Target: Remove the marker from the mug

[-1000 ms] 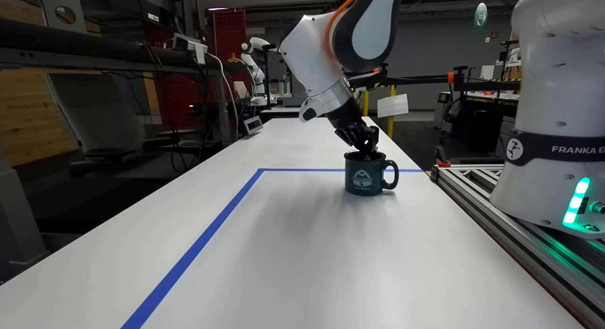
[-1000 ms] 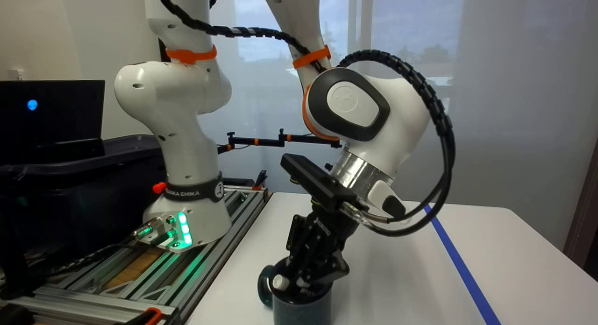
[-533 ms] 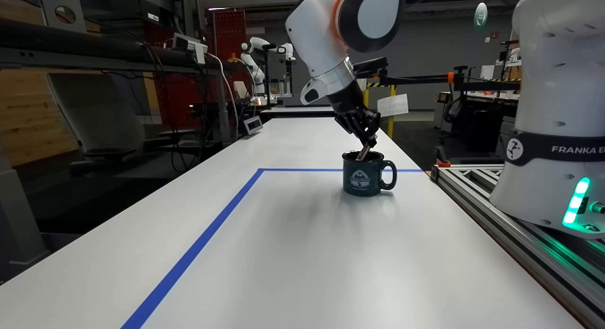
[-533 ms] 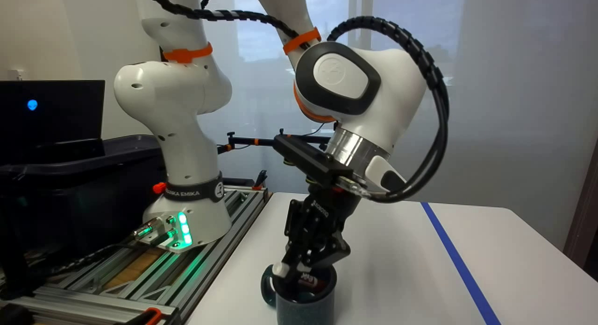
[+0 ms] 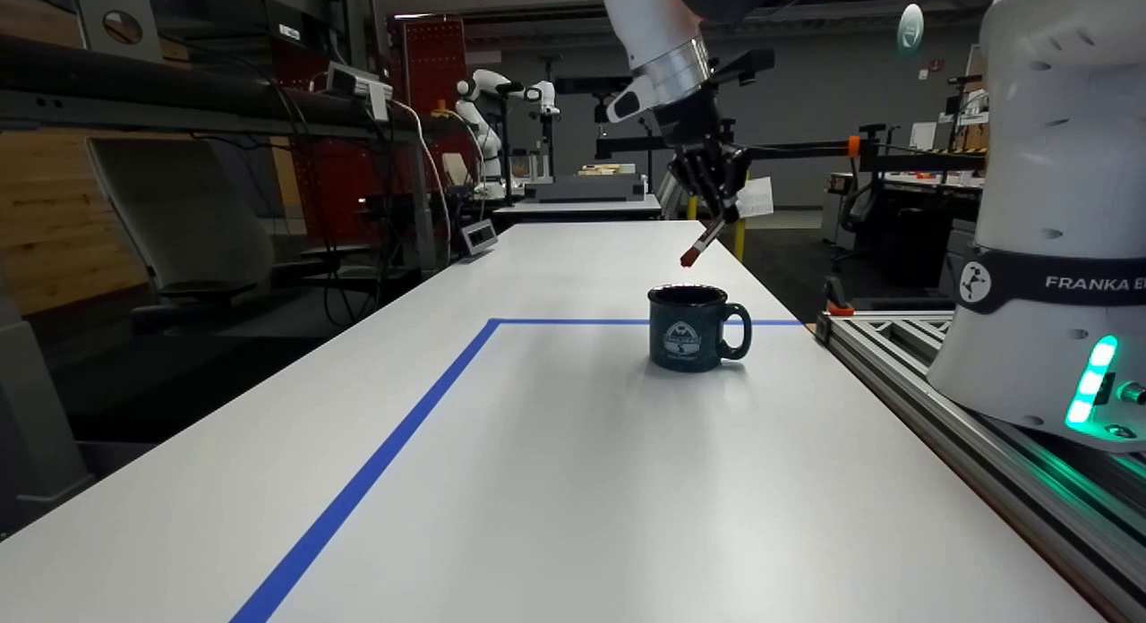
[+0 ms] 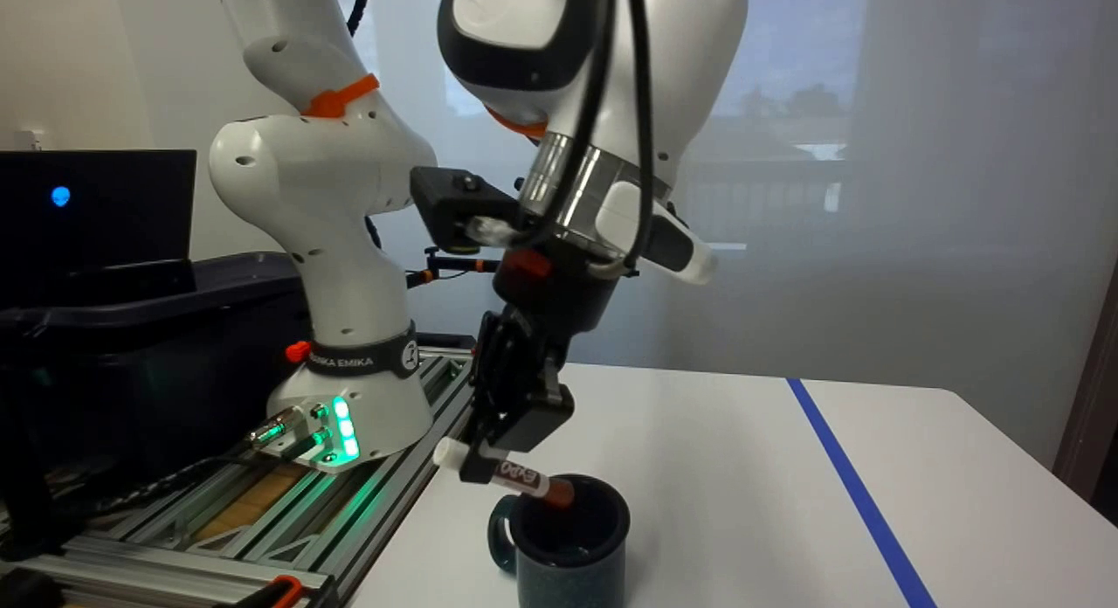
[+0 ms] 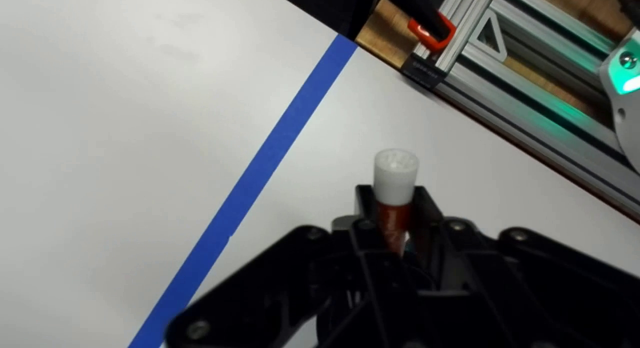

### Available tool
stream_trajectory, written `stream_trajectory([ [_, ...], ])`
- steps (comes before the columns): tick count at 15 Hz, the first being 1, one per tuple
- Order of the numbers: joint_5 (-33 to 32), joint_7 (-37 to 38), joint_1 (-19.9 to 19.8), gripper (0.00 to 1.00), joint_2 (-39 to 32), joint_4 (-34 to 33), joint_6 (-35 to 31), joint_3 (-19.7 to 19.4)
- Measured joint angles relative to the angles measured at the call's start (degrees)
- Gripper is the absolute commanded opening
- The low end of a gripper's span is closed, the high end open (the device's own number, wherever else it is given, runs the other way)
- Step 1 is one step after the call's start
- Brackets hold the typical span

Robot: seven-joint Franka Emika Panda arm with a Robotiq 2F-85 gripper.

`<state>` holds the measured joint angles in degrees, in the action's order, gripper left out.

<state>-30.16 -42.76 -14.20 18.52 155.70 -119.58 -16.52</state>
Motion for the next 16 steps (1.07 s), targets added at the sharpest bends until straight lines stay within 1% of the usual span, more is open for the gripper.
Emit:
stream_trajectory([
  [3,0.5,2.5,-1.8,0.05,2.8,0.0,-1.0,-1.5],
  [6,0.3,7.2,-2.2,0.05,2.5,0.0,-6.8,-1.5],
  [8,-0.4,11.4,-2.2,0.05,0.7,-0.1,-12.0,-0.8],
  [12,-1.5,20.0,-2.1,0.05,-7.4,-2.1,-20.7,1.1],
  [14,-1.5,22.6,-1.9,0.05,-12.9,-4.3,-23.0,1.7],
  [16,-0.9,23.5,-1.5,0.05,-18.2,-7.0,-24.1,2.0],
])
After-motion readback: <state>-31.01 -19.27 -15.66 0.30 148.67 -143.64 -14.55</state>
